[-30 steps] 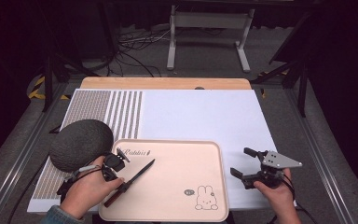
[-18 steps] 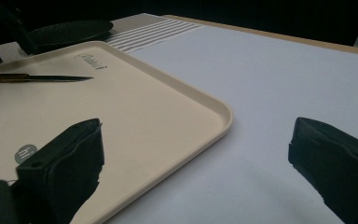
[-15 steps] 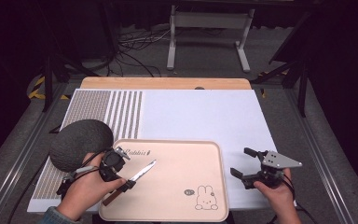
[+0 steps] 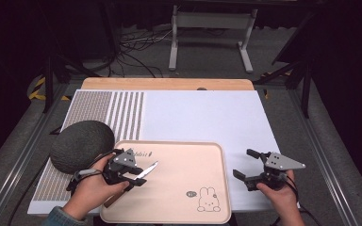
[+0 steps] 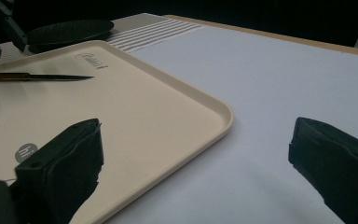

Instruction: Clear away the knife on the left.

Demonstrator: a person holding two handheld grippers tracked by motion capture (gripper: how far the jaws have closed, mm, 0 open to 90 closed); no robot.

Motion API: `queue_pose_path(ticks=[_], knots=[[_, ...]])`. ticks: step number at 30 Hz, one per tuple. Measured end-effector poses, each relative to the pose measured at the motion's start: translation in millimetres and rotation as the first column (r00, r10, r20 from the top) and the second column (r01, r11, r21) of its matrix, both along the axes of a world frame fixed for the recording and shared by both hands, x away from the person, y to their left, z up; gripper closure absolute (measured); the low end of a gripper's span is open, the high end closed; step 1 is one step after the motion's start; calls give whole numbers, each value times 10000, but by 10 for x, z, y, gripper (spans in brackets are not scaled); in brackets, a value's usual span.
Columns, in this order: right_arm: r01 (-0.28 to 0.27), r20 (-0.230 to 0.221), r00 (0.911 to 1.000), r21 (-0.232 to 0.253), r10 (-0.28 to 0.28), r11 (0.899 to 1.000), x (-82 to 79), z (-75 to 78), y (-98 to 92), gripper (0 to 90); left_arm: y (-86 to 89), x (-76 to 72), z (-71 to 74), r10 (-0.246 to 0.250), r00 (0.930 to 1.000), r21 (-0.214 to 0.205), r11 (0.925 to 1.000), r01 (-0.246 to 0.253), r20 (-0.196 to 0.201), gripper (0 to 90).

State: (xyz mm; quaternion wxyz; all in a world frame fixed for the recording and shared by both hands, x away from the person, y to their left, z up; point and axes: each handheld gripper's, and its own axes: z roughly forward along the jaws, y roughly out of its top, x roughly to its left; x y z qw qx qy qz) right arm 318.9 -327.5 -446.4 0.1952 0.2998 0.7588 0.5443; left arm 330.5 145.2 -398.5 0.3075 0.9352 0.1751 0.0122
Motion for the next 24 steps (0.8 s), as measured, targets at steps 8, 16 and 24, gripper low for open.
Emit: queue_pose_path(ticks=[8, 16, 24], knots=[[-39, -27, 10000, -6, 39, 10000, 0, -2, 1, 37, -38, 10, -48, -396, 9989, 603, 9973, 410, -235, 900], [-57, -35, 10000, -5, 57, 10000, -1, -2, 1, 37, -74, 33, -126, -692, 9959, 1385, 9874, 766, -580, 900], [-78, -60, 10000, -36, 78, 10000, 3, -6, 5, 38, -92, 54, -202, -764, 9929, 2043, 9744, 938, -915, 900]])
